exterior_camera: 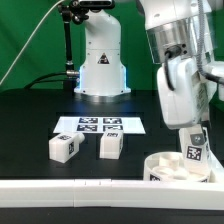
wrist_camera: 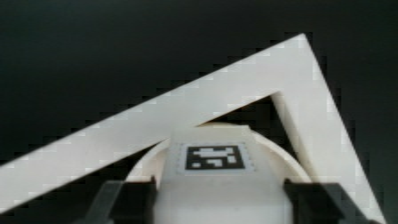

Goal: Assemble stool

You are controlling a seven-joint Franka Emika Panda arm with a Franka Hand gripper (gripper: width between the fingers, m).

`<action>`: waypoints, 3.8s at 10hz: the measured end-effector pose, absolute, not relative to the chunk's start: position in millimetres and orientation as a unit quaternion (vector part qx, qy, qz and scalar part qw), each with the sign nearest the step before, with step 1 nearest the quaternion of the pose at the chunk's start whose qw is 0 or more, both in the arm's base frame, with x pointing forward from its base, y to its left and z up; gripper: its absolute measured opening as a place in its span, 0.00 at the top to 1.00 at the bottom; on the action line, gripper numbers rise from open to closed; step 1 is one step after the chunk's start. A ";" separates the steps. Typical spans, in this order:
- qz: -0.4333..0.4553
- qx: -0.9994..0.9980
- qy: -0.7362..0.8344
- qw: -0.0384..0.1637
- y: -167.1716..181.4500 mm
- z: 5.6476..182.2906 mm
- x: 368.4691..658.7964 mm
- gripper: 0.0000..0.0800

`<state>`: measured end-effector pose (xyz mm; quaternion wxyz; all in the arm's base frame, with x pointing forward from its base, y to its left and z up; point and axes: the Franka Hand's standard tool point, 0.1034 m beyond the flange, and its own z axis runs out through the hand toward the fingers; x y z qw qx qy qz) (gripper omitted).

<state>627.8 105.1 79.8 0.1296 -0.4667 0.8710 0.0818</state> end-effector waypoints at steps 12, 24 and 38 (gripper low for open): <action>0.098 -0.473 0.862 0.150 113.0 97.2 626.8 0.19; 0.045 -0.911 0.392 0.124 119.0 106.7 628.2 0.19; -0.068 -0.968 -0.238 0.044 110.0 100.5 635.4 0.19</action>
Offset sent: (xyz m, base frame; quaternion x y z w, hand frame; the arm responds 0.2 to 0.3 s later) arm 0.0000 0.0000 0.0000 0.0000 0.0000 0.1938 0.9810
